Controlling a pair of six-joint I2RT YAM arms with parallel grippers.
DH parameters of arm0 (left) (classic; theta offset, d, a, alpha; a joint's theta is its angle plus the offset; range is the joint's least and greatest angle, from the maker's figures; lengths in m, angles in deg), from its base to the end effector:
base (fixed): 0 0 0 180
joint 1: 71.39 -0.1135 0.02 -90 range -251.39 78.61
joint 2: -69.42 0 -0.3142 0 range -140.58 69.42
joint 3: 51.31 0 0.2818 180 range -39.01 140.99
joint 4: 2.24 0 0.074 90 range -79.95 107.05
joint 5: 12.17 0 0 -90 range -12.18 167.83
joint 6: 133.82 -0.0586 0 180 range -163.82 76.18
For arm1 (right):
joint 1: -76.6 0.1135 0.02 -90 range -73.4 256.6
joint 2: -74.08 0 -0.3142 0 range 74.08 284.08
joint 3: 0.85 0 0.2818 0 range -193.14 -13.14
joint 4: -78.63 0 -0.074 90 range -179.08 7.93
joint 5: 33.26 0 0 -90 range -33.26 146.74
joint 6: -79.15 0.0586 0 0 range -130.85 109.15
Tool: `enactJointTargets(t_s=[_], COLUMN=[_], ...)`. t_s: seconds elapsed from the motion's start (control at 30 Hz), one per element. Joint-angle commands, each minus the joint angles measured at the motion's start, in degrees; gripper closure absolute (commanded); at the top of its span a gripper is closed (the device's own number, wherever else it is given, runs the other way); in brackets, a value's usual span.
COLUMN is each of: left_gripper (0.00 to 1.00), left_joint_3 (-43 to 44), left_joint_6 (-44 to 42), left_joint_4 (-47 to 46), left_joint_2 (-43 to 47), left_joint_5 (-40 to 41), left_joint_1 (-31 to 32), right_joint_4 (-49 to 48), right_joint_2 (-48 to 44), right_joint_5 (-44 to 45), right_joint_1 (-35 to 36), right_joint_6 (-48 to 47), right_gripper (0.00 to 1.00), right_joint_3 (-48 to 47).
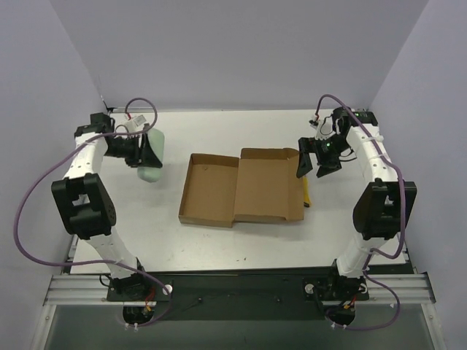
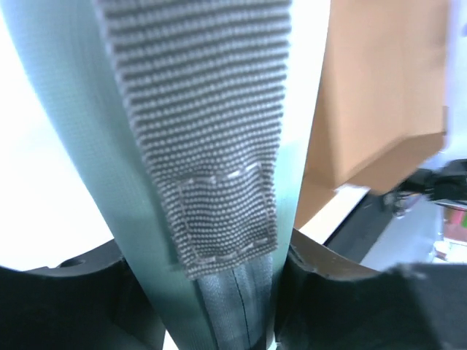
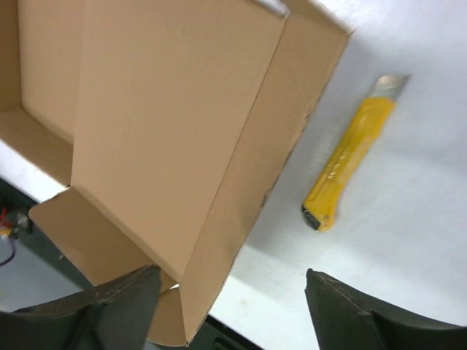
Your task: Unpack the express box
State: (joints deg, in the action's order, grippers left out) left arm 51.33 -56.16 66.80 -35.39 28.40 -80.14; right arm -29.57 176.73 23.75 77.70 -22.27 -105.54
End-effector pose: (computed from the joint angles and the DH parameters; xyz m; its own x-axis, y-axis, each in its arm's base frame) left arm 0.4199 0.0196 0.3005 -0.8835 0.0046 -0.4683 0.3396 0.6951 -0.6337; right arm 0.4123 0.0398 0.3146 -0.8790 -0.1830 -0.4403 -0.3861 0.8149 0.4323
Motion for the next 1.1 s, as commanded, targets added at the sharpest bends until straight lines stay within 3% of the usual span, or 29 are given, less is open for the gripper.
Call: enactJointTargets(t_s=[0.0,0.13,0.37,0.63,0.67,0.73,0.9,1.0,1.03,1.07], left_gripper=[0.4,0.39,0.37,0.29,0.03,0.03,0.03,0.03,0.03,0.03], left_joint_3=[-5.1,-10.3,-12.6,-14.4,-14.9,-15.5,-17.0,-17.6,-17.9,-18.4], left_joint_6=[-17.4,-20.5,-13.9,-5.7,-5.6,-5.2,-10.2,-8.2,-7.3,-6.1], left_joint_4=[14.7,13.8,8.9,1.5,1.2,-0.2,-2.3,-7.6,-9.8,-12.3], left_joint_2=[-1.4,-3.0,-8.6,-8.7,-8.3,-6.4,4.1,11.0,13.0,15.3], left_joint_5=[3.5,4.8,10.7,29.2,32.4,34.7,22.1,21.0,22.1,23.7], left_joint_1=[-3.2,-3.3,-3.5,-3.7,-4.0,-4.4,-5.8,-5.5,-5.4,-5.4], right_joint_4=[1.1,0.8,1.0,0.9,0.9,0.7,-0.8,-3.4,-4.7,-6.7], right_joint_2=[-4.2,-5.1,-7.3,-8.8,-9.1,-9.5,-10.7,-11.2,-12.3,-13.3], right_joint_5=[6.0,7.2,5.1,5.4,5.6,6.4,11.7,18.1,21.9,32.2], right_joint_1=[-0.5,-0.5,-0.1,0.0,0.0,0.0,-1.0,-2.9,-3.0,-3.0], right_joint_6=[-2.2,-3.3,-3.3,-3.7,-3.8,-4.0,-1.4,-0.4,1.7,2.9], right_gripper=[0.13,0.12,0.12,0.12,0.12,0.12,0.02,0.01,0.01,0.0], right_joint_3=[-3.5,-3.8,-1.6,-0.5,-0.2,0.0,-0.8,-6.0,-8.0,-9.0])
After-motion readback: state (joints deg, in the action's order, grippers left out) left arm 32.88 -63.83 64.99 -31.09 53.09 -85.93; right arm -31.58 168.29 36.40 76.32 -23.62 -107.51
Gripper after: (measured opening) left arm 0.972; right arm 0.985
